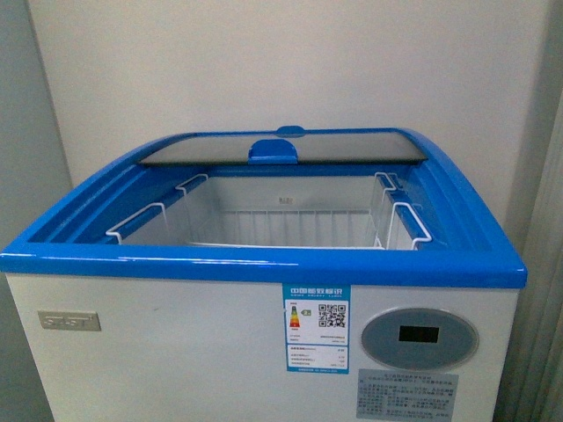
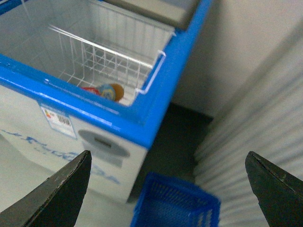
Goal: Put drink in fridge
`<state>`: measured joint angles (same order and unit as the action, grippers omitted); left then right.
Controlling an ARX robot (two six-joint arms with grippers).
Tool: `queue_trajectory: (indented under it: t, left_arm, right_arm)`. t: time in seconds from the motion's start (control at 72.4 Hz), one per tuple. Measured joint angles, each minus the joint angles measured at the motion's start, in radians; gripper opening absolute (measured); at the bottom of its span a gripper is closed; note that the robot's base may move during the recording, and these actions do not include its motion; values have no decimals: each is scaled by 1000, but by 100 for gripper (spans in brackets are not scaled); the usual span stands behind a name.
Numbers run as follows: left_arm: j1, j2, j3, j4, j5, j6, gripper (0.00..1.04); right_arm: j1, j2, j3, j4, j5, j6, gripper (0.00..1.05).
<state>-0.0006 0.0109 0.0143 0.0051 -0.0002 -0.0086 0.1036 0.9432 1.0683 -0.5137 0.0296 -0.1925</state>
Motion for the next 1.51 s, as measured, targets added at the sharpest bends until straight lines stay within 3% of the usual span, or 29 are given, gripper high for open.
queue_trajectory:
  t: [0.124, 0.193, 0.332, 0.456, 0.498, 0.539, 0.622, 0.705, 0.788, 0.898, 1.507]
  left_arm:
    - [0, -4, 0, -3, 0, 0, 3]
    - [0, -5, 0, -3, 0, 0, 3]
    - [0, -5, 0, -4, 0, 1, 3]
    - [0, -5, 0, -5, 0, 1, 3]
    - [0, -5, 0, -5, 0, 1, 3]
    - [0, -5, 0, -5, 0, 1, 3]
    - [0, -6, 0, -5, 0, 1, 3]
    - [0, -6, 0, -5, 0, 1, 3]
    - [0, -6, 0, -5, 1, 1, 3]
    - [0, -6, 0, -5, 0, 1, 3]
    - [0, -6, 0, -5, 0, 1, 3]
  right_arm:
    - [-157, -255, -105, -220, -98, 188, 97]
    - [-202, -333, -146, -285, -118, 251, 97]
    - [-165, -399, -206, -282, -106, 338, 97]
    - [-17, -415, -301, -244, 24, 406, 96]
    - [74, -480, -404, -31, 148, 360, 87]
    - [123, -539, -492, 125, 197, 312, 81]
    - [116, -654, -650, 374, 180, 237, 62]
    - [63, -711, -743, 428, 127, 213, 39]
    - [-60, -739, -812, 438, -13, 203, 22]
    - [-97, -775, -853, 459, -23, 201, 3]
    - [-101, -877, -998, 501, -30, 196, 3]
